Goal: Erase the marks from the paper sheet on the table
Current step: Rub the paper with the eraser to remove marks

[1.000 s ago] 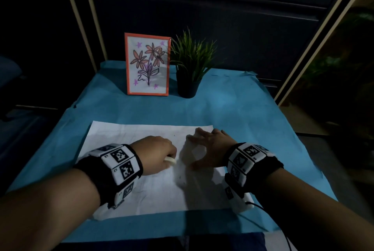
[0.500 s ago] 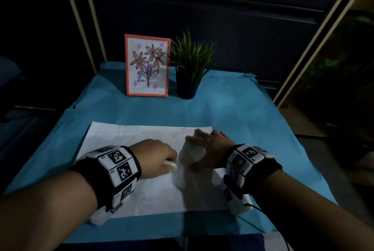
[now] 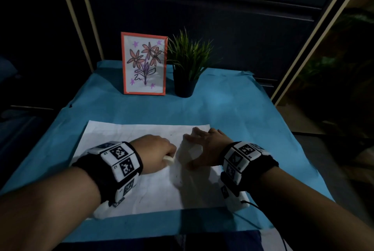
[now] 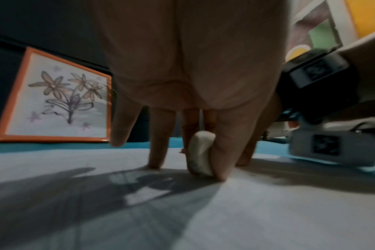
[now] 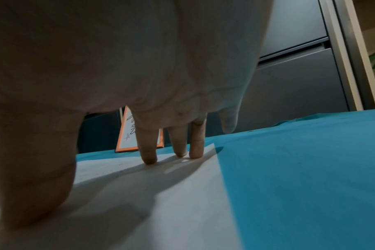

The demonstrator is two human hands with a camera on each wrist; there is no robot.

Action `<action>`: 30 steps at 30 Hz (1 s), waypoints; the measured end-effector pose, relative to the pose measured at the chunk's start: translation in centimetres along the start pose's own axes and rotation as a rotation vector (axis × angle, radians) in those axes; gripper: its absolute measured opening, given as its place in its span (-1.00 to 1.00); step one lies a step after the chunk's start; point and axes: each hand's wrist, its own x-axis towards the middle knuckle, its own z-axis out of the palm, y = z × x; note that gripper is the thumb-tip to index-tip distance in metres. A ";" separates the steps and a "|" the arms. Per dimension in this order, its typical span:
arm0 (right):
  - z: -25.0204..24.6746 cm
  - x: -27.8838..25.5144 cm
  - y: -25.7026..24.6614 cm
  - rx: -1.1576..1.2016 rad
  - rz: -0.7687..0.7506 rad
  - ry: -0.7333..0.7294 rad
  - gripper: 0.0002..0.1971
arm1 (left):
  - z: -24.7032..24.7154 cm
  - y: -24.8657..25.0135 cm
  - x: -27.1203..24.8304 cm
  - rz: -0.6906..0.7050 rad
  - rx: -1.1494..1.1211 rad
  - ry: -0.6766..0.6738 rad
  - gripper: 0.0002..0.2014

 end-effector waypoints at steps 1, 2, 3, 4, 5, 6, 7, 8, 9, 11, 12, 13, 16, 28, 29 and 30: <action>0.0 0.0 0.0 0.001 -0.001 -0.003 -0.10 | 0.2 0.2 -0.2 0.021 -0.003 -0.024 -0.87; 0.0 0.0 0.0 0.002 -0.002 -0.006 -0.10 | 0.4 0.5 -0.4 0.039 -0.012 -0.045 -0.88; 0.0 0.1 0.0 0.001 -0.003 -0.007 -0.10 | 0.4 0.6 -0.6 0.046 -0.017 -0.057 -0.89; 0.0 0.1 0.0 0.000 -0.002 -0.006 -0.09 | 0.2 0.6 -0.6 0.044 -0.016 -0.059 -0.89; 0.0 0.1 0.0 0.000 -0.002 -0.008 -0.09 | 0.0 0.4 -0.5 0.032 -0.013 -0.052 -0.89; -0.1 0.1 0.0 0.004 -0.001 -0.011 -0.09 | -0.1 0.3 -0.3 0.017 -0.008 -0.036 -0.88; 0.0 0.1 0.0 0.008 0.002 -0.013 -0.09 | -0.2 0.2 -0.1 0.002 -0.001 -0.020 -0.88; 0.0 0.1 0.0 0.010 0.003 -0.014 -0.09 | -0.2 0.1 0.0 -0.004 0.007 -0.009 -0.88; 0.0 0.1 0.0 0.005 0.001 -0.013 -0.09 | -0.1 0.2 0.1 -0.001 0.012 -0.008 -0.88; 0.0 0.0 -0.1 -0.006 -0.003 -0.011 -0.10 | 0.2 0.4 -0.1 0.027 0.014 -0.035 -0.89; 0.0 0.0 -0.1 -0.006 -0.005 -0.010 -0.10 | 0.3 0.5 -0.4 0.040 0.013 -0.053 -0.88; 0.0 -0.1 -0.1 -0.006 -0.005 -0.007 -0.10 | 0.3 0.6 -0.5 0.049 0.012 -0.063 -0.87; -0.1 -0.1 0.0 0.001 0.000 -0.006 -0.09 | 0.1 0.1 -0.5 0.038 -0.008 -0.046 -0.85; -0.4 -0.4 -0.2 0.009 0.007 -0.017 -0.11 | 0.1 -0.5 -0.7 0.010 -0.056 -0.007 -0.85; -0.5 -0.3 -0.2 0.002 0.007 -0.018 -0.11 | 0.1 -0.5 -0.5 0.000 -0.047 0.016 -0.86; -0.4 -0.3 -0.2 0.000 0.008 -0.021 -0.11 | 0.2 -0.3 -0.5 -0.002 -0.029 0.023 -0.88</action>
